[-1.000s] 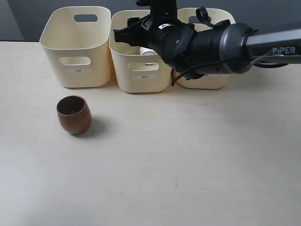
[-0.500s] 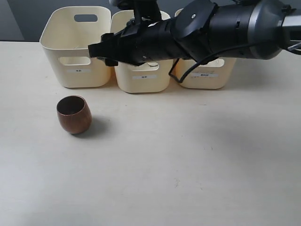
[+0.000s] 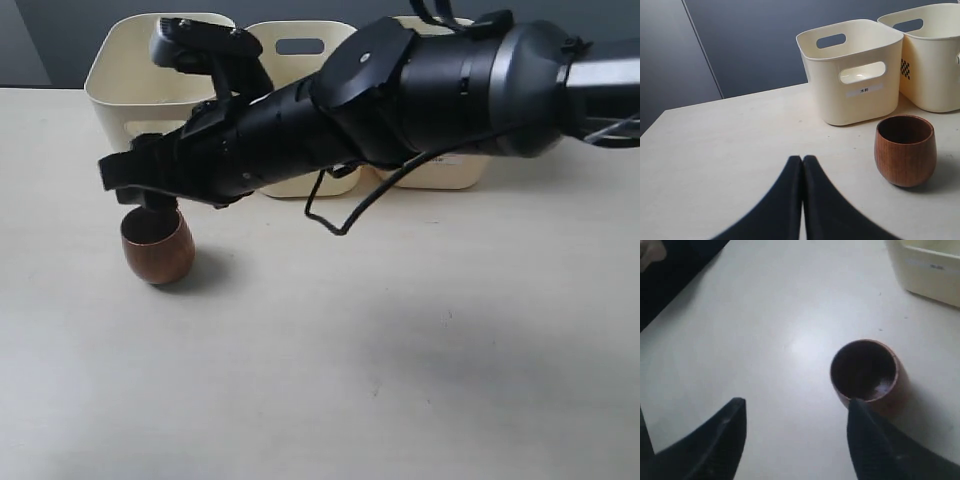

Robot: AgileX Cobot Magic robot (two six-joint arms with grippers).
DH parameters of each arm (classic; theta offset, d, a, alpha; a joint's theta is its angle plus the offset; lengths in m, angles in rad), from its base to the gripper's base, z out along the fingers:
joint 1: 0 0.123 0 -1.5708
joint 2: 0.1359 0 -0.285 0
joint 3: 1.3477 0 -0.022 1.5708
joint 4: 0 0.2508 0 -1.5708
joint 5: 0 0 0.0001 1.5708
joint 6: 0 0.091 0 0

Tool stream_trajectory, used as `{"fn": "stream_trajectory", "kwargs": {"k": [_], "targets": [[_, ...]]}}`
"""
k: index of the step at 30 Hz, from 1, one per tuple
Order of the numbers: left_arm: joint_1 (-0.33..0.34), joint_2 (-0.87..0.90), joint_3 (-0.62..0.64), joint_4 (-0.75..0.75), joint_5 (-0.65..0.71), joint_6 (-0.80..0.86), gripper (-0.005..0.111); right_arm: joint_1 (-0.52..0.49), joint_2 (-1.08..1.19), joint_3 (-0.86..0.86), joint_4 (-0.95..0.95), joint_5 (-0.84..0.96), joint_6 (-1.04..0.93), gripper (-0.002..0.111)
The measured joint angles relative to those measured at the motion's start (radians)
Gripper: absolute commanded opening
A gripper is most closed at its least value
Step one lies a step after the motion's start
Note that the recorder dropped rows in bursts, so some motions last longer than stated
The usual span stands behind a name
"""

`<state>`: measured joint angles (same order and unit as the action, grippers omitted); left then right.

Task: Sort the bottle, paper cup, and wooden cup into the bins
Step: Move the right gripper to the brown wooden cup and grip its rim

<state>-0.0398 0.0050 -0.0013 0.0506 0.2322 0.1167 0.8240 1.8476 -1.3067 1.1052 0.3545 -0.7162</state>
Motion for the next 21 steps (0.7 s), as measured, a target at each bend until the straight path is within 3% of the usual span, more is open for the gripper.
{"fn": "stream_trajectory", "kwargs": {"k": [21], "targets": [[0.0, 0.0, 0.0, 0.0, 0.0, 0.0, 0.0, 0.035, 0.127, 0.0, -0.008, -0.16, 0.039, 0.054]]}}
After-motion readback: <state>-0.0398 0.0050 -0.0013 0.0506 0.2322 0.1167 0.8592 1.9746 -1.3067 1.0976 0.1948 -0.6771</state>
